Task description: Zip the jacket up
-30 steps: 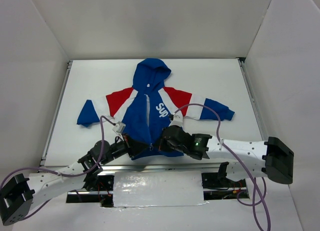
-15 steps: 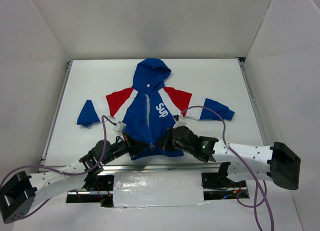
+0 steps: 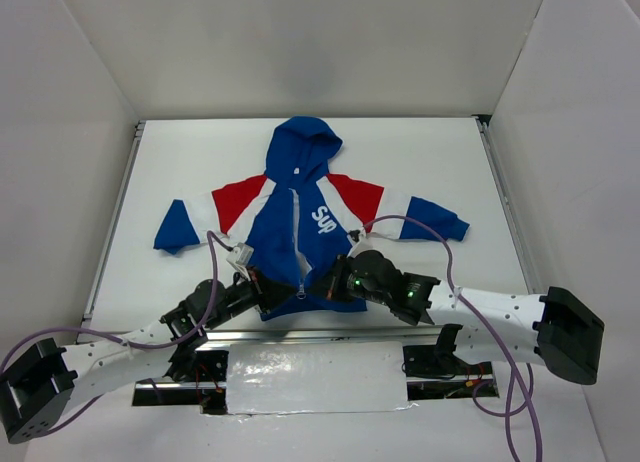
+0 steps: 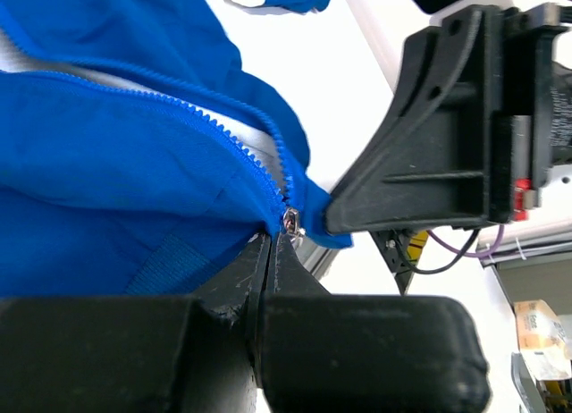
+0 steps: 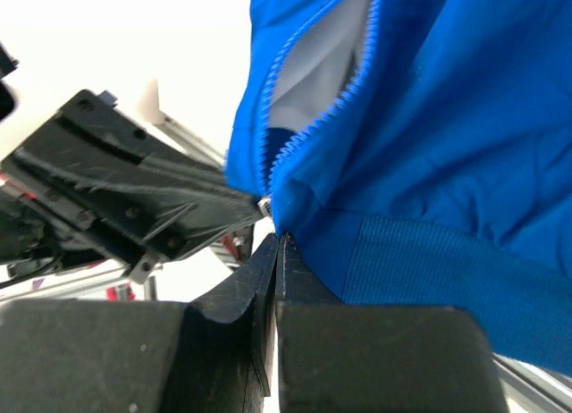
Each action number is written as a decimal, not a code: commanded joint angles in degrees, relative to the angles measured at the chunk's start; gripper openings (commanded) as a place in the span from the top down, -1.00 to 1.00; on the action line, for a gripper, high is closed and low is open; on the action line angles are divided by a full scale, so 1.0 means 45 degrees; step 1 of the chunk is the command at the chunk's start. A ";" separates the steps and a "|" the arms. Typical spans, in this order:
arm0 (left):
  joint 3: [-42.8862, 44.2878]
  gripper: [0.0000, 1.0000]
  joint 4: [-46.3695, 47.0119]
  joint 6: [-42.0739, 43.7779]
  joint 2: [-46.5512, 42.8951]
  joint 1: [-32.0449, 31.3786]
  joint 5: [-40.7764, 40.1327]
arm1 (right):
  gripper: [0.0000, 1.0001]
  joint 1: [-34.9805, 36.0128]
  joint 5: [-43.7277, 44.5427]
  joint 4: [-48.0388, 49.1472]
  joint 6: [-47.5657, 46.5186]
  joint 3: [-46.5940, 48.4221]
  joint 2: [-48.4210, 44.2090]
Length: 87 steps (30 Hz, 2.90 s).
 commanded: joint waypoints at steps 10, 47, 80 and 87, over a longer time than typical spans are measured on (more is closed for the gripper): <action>-0.1079 1.00 0.0862 0.0240 -0.0025 -0.0237 0.0664 | 1.00 -0.0044 -0.0219 0.1820 0.0148 0.0197 -0.0047; -0.1177 1.00 0.1039 0.0494 0.0757 -0.0628 0.1094 | 1.00 -0.1138 -0.0355 0.1743 -0.0574 0.0352 -0.1493; -0.1508 1.00 0.1722 0.0592 -0.0650 -0.0647 0.1875 | 0.31 -0.0903 -0.3832 0.5373 -0.3425 -0.1893 -0.0633; -0.1645 1.00 0.1586 0.0534 -0.0903 -0.0647 0.1758 | 0.10 -0.1118 -0.4223 0.5571 -0.4012 -0.2419 -0.1042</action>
